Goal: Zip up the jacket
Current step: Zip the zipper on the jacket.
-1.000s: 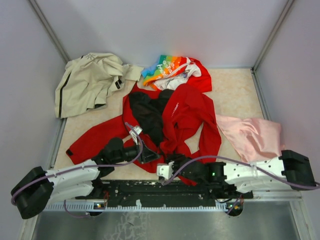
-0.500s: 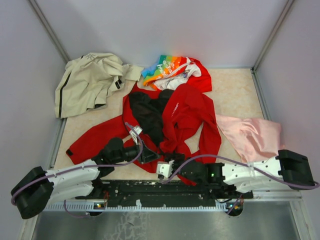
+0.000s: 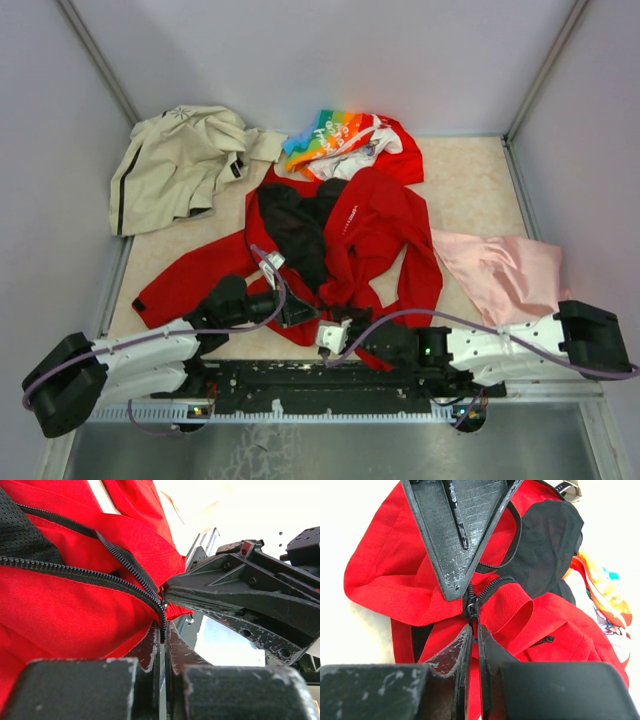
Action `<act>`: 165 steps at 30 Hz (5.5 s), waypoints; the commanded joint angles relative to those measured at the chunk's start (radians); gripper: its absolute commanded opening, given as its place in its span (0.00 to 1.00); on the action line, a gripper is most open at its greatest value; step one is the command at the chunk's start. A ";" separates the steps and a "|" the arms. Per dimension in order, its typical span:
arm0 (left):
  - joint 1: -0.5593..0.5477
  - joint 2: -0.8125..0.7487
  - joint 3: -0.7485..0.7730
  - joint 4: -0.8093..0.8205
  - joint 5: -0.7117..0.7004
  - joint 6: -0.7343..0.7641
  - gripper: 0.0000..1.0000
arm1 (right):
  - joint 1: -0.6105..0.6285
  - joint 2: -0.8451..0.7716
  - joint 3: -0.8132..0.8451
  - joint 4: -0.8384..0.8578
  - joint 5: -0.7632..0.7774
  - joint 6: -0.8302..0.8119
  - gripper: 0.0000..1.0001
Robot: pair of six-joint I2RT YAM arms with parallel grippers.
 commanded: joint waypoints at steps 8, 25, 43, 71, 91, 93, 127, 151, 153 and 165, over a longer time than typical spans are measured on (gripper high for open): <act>0.000 -0.003 0.005 0.031 0.029 0.004 0.00 | 0.010 0.014 -0.027 0.120 0.054 -0.010 0.17; 0.000 -0.005 0.003 0.039 0.037 0.000 0.00 | 0.009 0.082 -0.041 0.192 0.028 -0.019 0.24; 0.001 0.007 0.003 0.039 0.050 0.010 0.00 | -0.017 0.088 -0.038 0.207 0.021 -0.028 0.16; -0.006 0.062 0.079 -0.270 0.022 0.179 0.00 | -0.107 0.061 0.326 -0.380 -0.245 0.100 0.00; -0.007 0.014 0.055 -0.235 0.019 0.151 0.00 | -0.138 0.026 0.225 -0.317 -0.342 0.046 0.30; -0.007 0.015 0.054 -0.232 0.021 0.149 0.00 | -0.129 -0.006 0.173 -0.261 -0.347 0.026 0.30; -0.007 0.036 0.059 -0.191 0.049 0.133 0.00 | -0.120 0.159 -0.048 0.232 -0.251 0.167 0.26; -0.006 0.035 0.051 -0.183 0.051 0.125 0.00 | -0.118 0.072 -0.086 0.160 -0.194 0.287 0.07; -0.007 0.036 0.050 -0.182 0.050 0.124 0.00 | -0.119 0.068 -0.083 0.160 -0.196 0.290 0.04; -0.007 0.049 0.049 -0.200 0.042 0.132 0.00 | -0.062 -0.029 0.044 -0.079 -0.162 0.302 0.00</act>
